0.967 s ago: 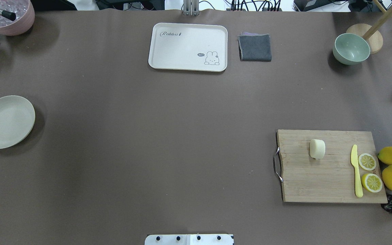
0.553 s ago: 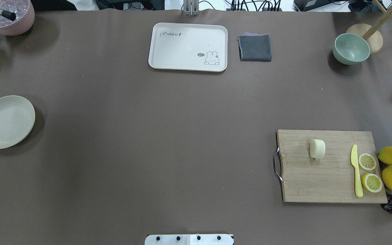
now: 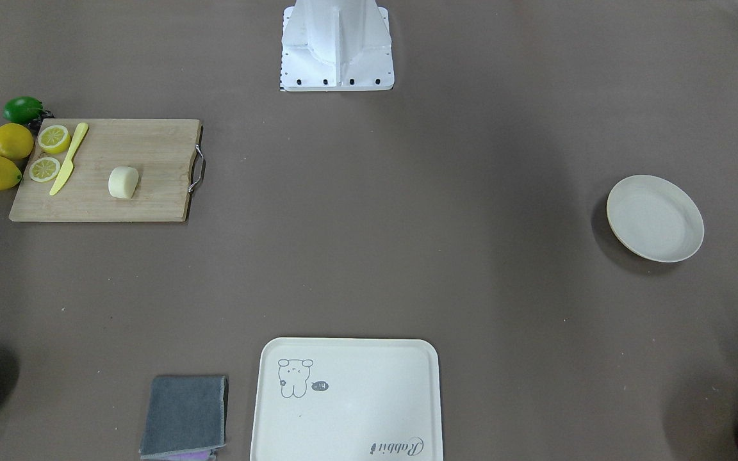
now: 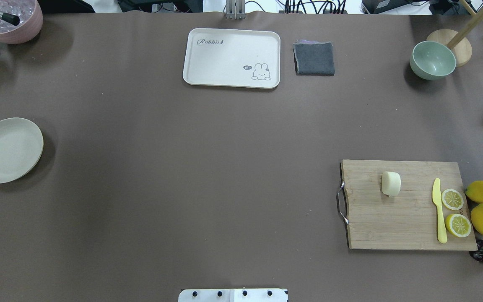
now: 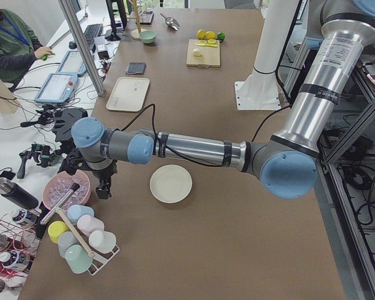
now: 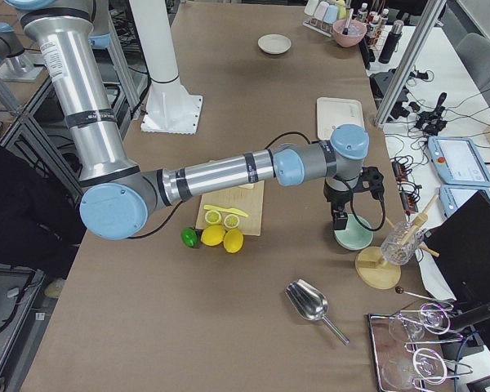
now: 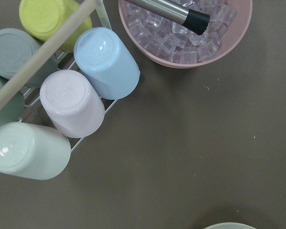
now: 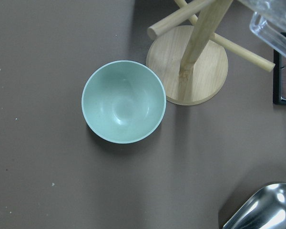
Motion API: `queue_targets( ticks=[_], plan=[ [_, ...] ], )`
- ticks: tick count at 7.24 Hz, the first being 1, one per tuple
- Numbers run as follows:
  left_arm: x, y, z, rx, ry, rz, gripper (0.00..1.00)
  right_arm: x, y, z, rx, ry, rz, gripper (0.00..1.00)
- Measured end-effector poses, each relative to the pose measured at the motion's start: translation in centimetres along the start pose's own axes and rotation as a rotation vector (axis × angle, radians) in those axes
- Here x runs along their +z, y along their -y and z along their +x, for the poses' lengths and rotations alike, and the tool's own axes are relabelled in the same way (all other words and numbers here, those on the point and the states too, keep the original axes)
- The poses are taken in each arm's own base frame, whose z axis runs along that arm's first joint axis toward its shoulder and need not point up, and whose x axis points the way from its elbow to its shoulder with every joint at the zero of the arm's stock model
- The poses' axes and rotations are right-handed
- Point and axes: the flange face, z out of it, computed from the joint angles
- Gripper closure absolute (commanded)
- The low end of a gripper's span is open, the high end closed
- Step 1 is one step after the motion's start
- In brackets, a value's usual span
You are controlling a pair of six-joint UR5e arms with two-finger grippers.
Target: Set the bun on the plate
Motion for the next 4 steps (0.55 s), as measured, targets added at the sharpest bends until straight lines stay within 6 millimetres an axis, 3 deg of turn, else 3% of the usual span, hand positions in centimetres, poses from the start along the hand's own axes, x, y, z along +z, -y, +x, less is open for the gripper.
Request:
queue_targets(
  ticks=[4],
  plan=[
    [0.5,-1.0,-0.8,0.006,-0.003,0.016,0.02,-1.7,0.1,-1.6,0.028,0.002,0.035,0.0]
  ],
)
